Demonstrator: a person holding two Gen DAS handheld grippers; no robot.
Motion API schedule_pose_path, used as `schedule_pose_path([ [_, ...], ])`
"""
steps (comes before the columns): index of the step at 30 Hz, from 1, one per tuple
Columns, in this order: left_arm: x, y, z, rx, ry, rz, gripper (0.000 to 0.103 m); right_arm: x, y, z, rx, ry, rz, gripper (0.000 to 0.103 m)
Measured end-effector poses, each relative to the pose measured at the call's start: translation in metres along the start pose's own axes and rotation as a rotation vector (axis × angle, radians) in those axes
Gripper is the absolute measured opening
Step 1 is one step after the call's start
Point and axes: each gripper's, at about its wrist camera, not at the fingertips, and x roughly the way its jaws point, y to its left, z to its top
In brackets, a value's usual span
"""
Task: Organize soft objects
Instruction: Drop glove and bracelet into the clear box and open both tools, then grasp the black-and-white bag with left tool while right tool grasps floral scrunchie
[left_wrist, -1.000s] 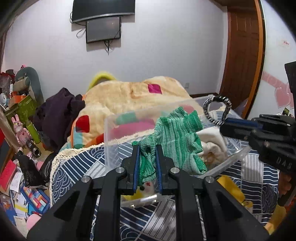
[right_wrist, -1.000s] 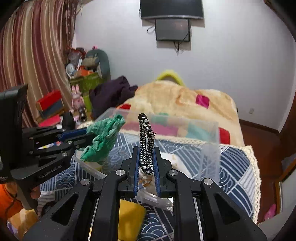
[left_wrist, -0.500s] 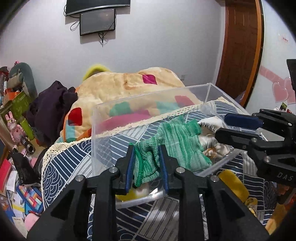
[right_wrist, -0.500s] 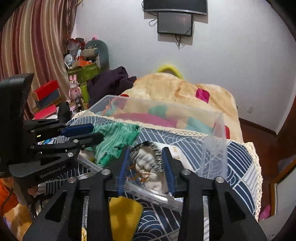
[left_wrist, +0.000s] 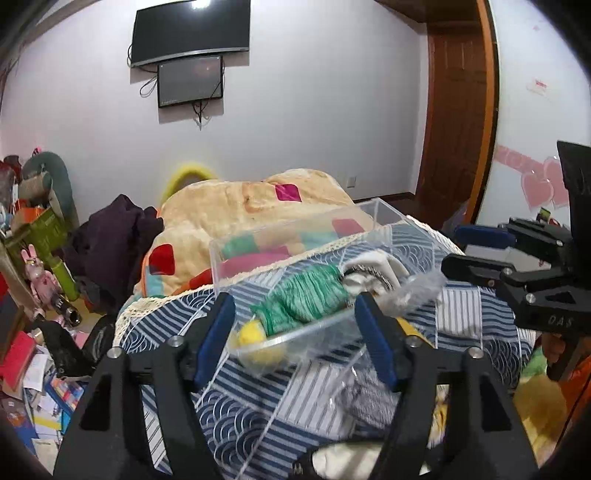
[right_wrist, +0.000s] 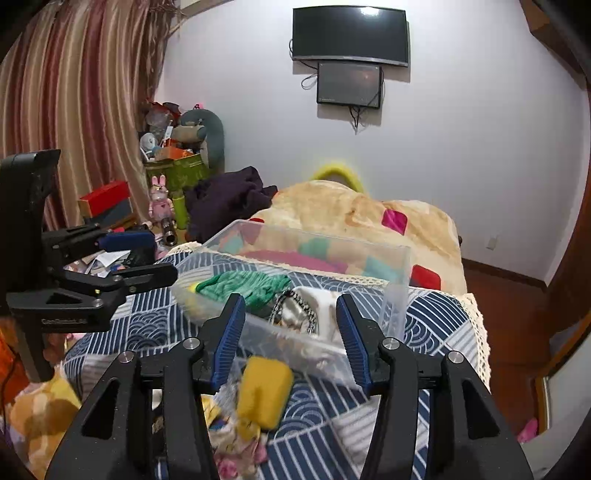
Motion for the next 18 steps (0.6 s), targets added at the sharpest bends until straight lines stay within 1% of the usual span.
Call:
schedule_pose_path([
  [1,-0.003,-0.001,-0.003,0.002,0.005,-0.003,0.072,-0.002,0.001,-0.002,-0.002,-0.004,-0.002,0.05],
  [7,-0.015,0.0,-0.039,-0.038,0.074,-0.045,0.072,-0.013,0.012,-0.024,-0.014,0.002,0.009,0.05],
  [11,-0.015,0.002,-0.065,-0.068,0.126,-0.046,0.072,-0.01,0.019,-0.044,-0.013,0.036,0.005,0.05],
  [18,-0.007,0.001,-0.103,-0.1,0.195,-0.031,0.072,-0.004,0.025,-0.082,0.062,0.106,0.034,0.05],
])
